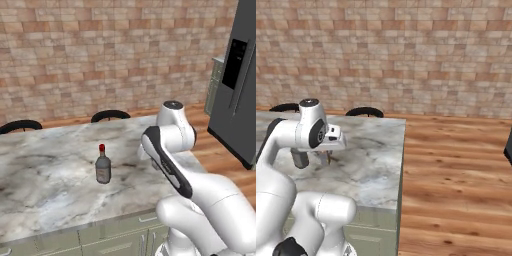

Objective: Move the drinks to the dining counter.

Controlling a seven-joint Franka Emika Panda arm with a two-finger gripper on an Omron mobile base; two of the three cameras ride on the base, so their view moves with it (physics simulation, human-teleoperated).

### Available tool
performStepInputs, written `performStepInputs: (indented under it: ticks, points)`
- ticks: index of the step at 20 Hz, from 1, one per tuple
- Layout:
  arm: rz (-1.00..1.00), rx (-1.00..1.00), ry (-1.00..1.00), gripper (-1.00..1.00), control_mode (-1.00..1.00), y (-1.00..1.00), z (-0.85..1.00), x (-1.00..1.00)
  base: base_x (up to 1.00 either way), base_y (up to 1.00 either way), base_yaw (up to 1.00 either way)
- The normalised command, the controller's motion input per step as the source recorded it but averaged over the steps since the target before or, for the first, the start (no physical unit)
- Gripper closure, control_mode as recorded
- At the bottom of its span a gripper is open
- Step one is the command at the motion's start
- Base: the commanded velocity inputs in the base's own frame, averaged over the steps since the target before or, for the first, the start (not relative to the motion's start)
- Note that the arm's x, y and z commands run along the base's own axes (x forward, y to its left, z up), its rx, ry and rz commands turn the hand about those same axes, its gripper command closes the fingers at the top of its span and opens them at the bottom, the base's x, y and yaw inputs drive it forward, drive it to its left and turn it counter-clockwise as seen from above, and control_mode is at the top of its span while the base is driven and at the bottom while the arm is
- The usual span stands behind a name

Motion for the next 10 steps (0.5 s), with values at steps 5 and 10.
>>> performStepInputs:
  ticks: [5, 10]
  points:
    - [0.05, 0.00, 0.05, 1.00, -1.00, 0.04, -0.29, 0.30, 0.00, 0.00, 0.00]
    - [0.05, 0.00, 0.02, 1.00, -1.00, 0.05, -0.27, 0.26, 0.00, 0.00, 0.00]
